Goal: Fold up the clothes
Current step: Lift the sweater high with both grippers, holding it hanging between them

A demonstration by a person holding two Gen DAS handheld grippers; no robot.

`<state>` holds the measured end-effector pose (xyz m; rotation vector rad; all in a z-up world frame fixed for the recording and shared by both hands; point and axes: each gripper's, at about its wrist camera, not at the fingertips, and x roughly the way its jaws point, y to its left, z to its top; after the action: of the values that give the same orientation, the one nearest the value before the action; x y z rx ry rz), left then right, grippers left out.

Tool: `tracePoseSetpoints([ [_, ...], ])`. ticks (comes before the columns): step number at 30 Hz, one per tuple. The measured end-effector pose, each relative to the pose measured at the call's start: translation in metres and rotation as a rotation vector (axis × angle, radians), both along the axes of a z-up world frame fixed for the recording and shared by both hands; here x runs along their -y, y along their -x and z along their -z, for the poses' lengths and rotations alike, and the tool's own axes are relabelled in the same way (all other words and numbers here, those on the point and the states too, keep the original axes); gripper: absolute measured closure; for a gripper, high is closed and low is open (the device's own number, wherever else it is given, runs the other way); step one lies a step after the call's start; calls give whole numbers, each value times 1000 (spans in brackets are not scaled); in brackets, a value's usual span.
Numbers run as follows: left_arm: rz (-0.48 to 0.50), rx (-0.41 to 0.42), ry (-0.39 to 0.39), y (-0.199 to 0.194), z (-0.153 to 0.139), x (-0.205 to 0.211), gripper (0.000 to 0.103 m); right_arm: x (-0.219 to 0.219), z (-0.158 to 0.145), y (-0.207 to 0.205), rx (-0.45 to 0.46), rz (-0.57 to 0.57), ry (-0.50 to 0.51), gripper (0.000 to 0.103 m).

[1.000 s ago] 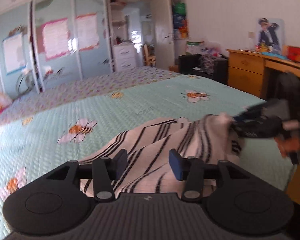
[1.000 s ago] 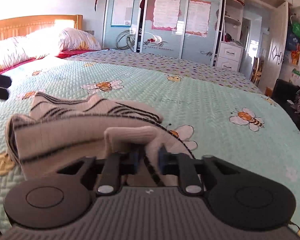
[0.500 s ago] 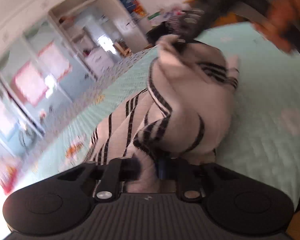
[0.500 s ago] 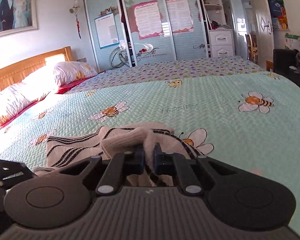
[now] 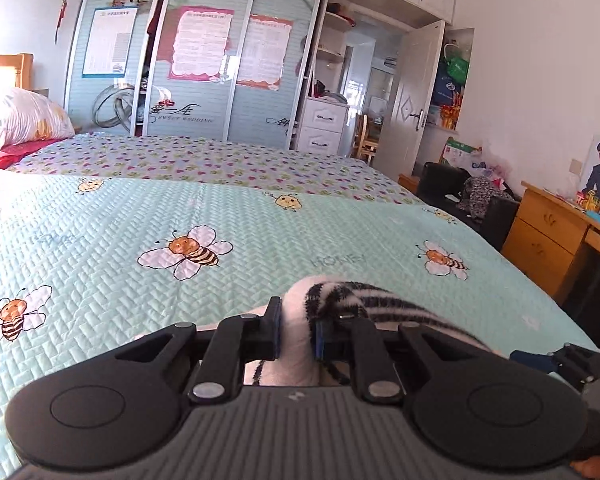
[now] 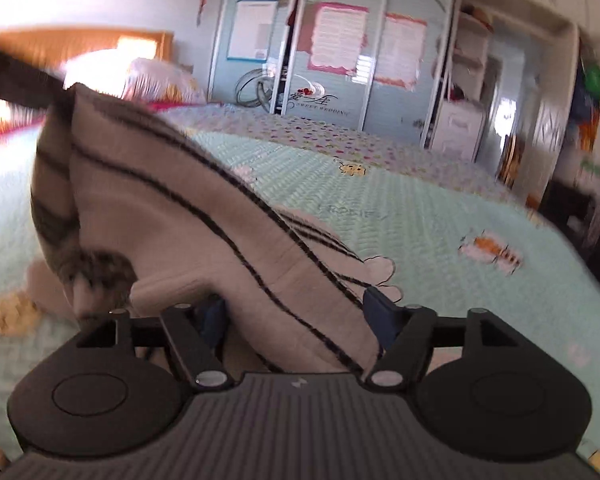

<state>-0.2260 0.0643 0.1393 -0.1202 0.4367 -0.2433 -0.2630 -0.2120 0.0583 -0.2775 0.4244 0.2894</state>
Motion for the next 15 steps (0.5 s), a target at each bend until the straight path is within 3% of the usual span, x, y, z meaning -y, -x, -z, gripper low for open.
tracePoseSetpoints([
  [5, -9, -10, -43, 10, 2, 6, 88, -18, 21, -3, 36, -12, 144, 33],
  [6, -16, -9, -55, 12, 1, 6, 88, -19, 19, -4, 34, -1, 148, 44],
  [7, -21, 2, -71, 15, -2, 6, 88, -21, 15, -4, 32, 11, 152, 75],
  [8, -27, 20, -91, 18, -5, 7, 88, -19, 7, -4, 31, 23, 119, 91],
  [11, -49, 75, -110, 32, -23, 7, 88, -14, -33, 2, 113, 64, 66, 93],
  [15, -62, 236, -145, 59, -72, 7, 88, -11, -120, 20, 344, 77, 1, 95],
])
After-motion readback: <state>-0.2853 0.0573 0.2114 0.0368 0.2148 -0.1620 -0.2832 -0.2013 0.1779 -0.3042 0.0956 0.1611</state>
